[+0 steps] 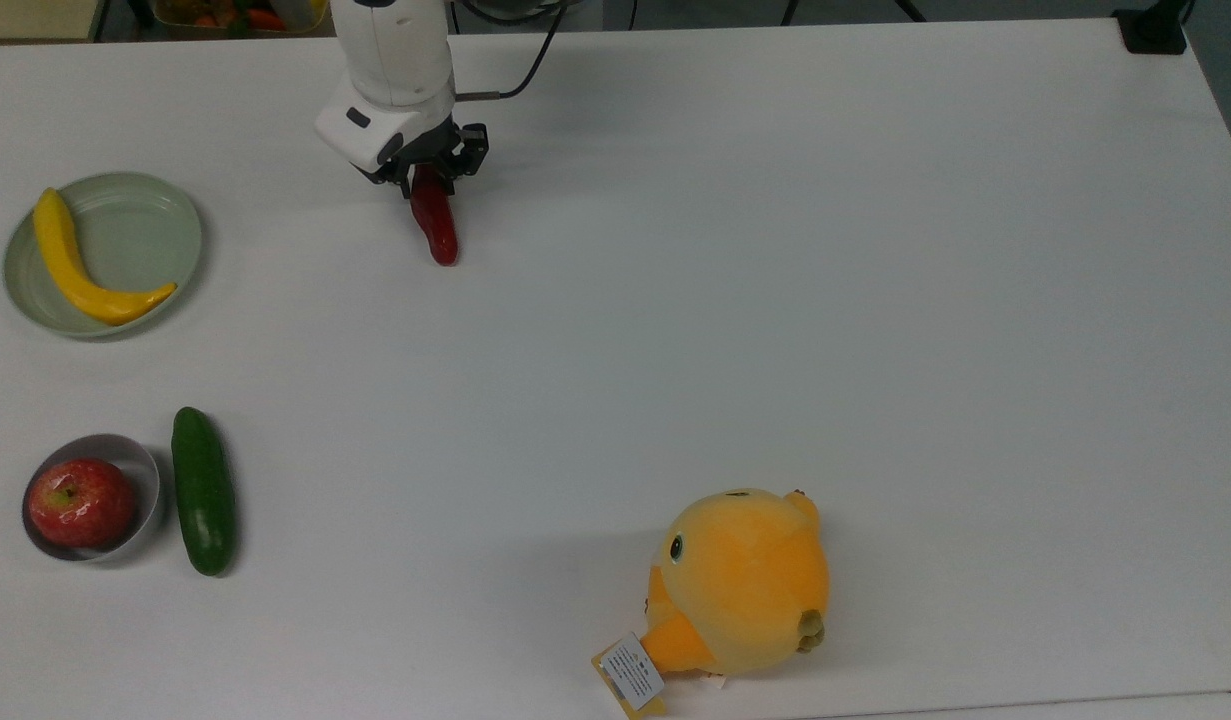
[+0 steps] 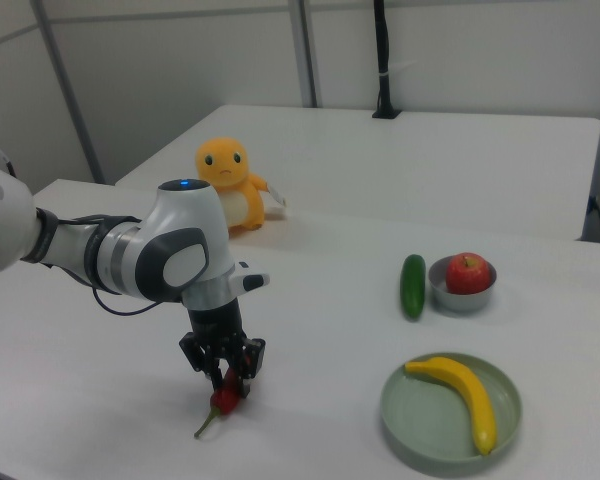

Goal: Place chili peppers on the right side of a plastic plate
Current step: 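Close the gripper on the red chili pepper and lift it, then carry the chili pepper over to the green plate beside the banana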

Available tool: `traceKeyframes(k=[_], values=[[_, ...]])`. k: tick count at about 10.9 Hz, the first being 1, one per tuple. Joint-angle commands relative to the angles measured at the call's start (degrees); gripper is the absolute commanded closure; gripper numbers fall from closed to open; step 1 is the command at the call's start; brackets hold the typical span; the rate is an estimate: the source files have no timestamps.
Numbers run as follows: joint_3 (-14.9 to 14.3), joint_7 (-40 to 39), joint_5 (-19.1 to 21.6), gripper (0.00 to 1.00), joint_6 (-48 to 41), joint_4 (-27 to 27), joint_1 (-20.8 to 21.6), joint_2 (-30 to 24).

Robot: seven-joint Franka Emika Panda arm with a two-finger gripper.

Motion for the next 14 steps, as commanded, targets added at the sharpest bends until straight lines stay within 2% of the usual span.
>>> traceKeyframes(k=[1, 6, 8, 11, 14], values=[[-0.49, 1.36, -0.96, 0.87, 0.92, -1.40, 0.85, -0.82], [-0.49, 1.45, -0.87, 0.88, -2.15, -0.52, 0.76, -2.39], [-0.41, 1.36, -0.35, 0.88, -5.39, 2.28, 0.32, -2.93], [-0.76, 1.28, 0.96, 0.88, -13.90, 10.43, 0.15, -3.45], [-3.91, 0.66, 5.88, 0.87, -23.13, 20.45, 0.24, -3.19]])
